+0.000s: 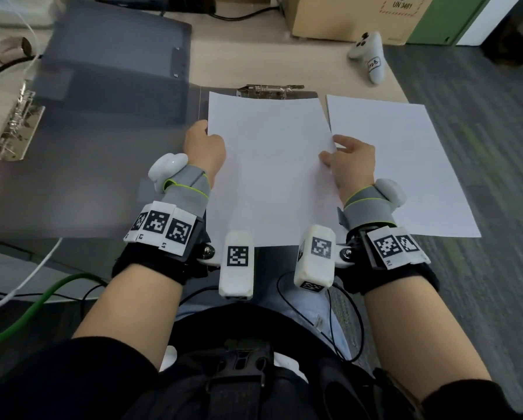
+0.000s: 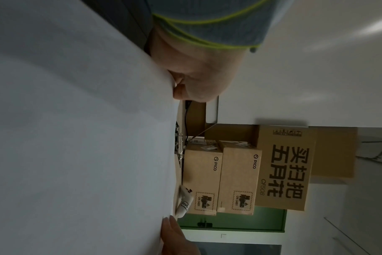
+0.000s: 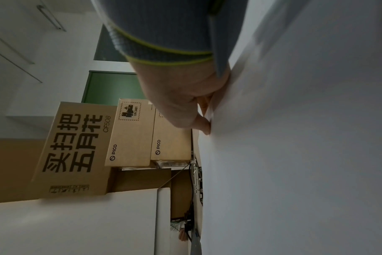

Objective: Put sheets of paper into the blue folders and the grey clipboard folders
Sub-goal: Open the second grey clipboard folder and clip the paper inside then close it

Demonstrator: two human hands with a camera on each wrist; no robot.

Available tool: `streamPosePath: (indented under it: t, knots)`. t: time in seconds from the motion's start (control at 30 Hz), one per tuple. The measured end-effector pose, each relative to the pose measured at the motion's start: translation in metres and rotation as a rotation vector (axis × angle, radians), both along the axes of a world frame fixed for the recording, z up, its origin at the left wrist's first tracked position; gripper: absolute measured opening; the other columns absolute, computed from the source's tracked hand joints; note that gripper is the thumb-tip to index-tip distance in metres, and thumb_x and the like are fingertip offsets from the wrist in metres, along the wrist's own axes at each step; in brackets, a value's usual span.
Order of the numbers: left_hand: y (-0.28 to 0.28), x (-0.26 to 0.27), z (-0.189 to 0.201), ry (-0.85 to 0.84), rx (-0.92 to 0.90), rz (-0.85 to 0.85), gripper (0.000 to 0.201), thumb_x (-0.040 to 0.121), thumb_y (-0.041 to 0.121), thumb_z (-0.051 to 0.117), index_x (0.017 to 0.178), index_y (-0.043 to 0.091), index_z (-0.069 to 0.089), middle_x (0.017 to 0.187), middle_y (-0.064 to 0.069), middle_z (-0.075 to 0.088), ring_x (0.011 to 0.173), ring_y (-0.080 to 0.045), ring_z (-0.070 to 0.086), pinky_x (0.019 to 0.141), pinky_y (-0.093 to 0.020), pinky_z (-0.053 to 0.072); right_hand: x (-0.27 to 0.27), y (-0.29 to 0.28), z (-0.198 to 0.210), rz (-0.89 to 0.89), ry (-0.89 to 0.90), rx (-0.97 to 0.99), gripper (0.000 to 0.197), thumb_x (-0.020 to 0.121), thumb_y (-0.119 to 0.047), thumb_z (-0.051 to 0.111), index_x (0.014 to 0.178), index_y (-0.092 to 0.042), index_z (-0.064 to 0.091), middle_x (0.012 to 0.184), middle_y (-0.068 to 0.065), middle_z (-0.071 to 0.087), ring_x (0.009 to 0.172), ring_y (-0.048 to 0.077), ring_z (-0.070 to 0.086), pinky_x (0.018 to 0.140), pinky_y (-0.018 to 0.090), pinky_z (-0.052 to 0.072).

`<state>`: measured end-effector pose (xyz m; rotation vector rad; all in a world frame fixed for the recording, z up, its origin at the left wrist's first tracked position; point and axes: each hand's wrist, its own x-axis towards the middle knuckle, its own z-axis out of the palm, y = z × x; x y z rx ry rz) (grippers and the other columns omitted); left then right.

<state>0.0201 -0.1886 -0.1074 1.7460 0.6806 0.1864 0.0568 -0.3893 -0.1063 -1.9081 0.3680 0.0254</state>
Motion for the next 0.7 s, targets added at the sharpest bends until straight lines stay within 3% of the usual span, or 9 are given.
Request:
streamPosePath:
  t: [0.13, 0.27, 0.5, 0.63, 0.7]
  knots:
    - [0.004, 0.008, 0.002, 0.011, 0.031, -0.031, 0.027, 0.077, -0.005, 0.03, 0.059, 0.015, 0.035, 0.06, 0.0, 0.032, 0.061, -0.022, 0.026, 0.054, -0.025, 0.027, 0.009, 0.001, 0.005, 0.011, 0.0, -0.043, 0.044, 0.079, -0.006, 0.064, 0.121, -0.017, 0.063, 0.108, 0.006, 0.068, 0.102, 0.025, 0.065, 0.092, 0.032, 0.051]
    - [0.008, 0.013, 0.004, 0.064, 0.17, -0.062, 0.032, 0.077, -0.005, 0.033, 0.057, 0.016, 0.019, 0.061, 0.001, 0.019, 0.061, -0.019, 0.014, 0.052, -0.026, 0.013, 0.016, 0.002, 0.007, 0.034, 0.018, -0.106, 0.043, 0.081, -0.006, 0.063, 0.123, -0.016, 0.061, 0.117, 0.005, 0.065, 0.108, 0.023, 0.062, 0.09, 0.025, 0.048]
    - [0.013, 0.012, 0.01, 0.243, 0.488, -0.164, 0.037, 0.086, 0.002, 0.039, 0.056, 0.012, 0.018, 0.058, -0.004, 0.02, 0.051, -0.019, 0.016, 0.048, -0.03, 0.011, 0.021, 0.004, 0.003, 0.074, 0.035, -0.229, 0.042, 0.083, -0.008, 0.061, 0.124, -0.017, 0.06, 0.125, 0.005, 0.061, 0.109, 0.022, 0.059, 0.08, 0.019, 0.041]
    - [0.014, 0.013, 0.017, 0.321, 0.596, -0.229, 0.038, 0.088, 0.004, 0.04, 0.056, 0.01, 0.022, 0.057, -0.005, 0.025, 0.05, -0.019, 0.021, 0.046, -0.029, 0.014, 0.025, 0.004, 0.003, 0.12, 0.051, -0.32, 0.04, 0.084, -0.009, 0.059, 0.124, -0.016, 0.059, 0.125, 0.005, 0.06, 0.1, 0.019, 0.056, 0.076, 0.018, 0.037]
    - [0.016, 0.015, 0.019, 0.341, 0.628, -0.241, 0.039, 0.088, 0.003, 0.042, 0.055, 0.011, 0.022, 0.057, -0.005, 0.025, 0.051, -0.02, 0.023, 0.046, -0.027, 0.015, 0.027, 0.006, 0.003, 0.14, 0.055, -0.367, 0.039, 0.085, -0.01, 0.058, 0.124, -0.015, 0.058, 0.125, 0.006, 0.06, 0.104, 0.022, 0.057, 0.077, 0.019, 0.038]
